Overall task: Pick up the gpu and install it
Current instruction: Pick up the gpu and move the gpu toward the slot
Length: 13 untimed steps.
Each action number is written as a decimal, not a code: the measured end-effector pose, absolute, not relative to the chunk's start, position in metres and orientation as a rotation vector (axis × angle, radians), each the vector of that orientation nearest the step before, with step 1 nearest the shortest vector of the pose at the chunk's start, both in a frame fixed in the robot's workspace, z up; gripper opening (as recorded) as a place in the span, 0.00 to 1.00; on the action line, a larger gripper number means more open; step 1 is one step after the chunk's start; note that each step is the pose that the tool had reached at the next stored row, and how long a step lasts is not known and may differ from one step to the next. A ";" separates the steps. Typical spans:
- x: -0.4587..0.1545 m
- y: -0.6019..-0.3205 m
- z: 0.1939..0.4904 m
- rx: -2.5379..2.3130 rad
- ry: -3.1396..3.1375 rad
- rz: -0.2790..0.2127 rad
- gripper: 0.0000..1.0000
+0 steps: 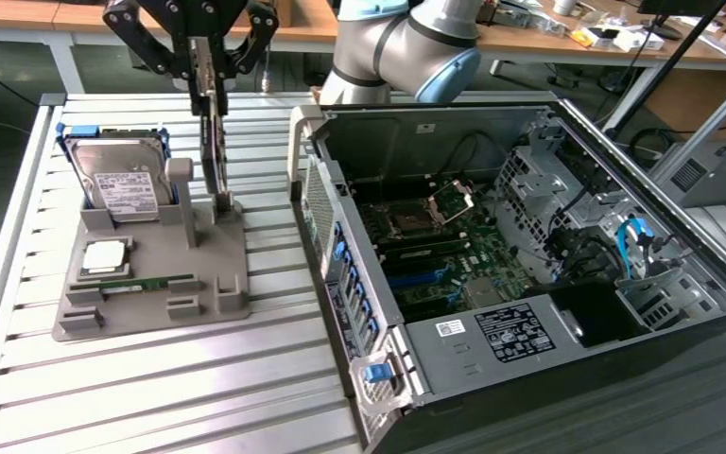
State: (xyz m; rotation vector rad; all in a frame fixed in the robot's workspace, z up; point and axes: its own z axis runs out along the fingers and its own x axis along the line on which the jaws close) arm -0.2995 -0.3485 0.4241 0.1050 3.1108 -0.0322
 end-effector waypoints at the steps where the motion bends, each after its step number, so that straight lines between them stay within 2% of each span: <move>1: -0.300 -0.349 0.425 0.105 3.111 -0.032 0.27; 13: -0.300 -0.349 0.434 0.105 3.111 -0.032 0.27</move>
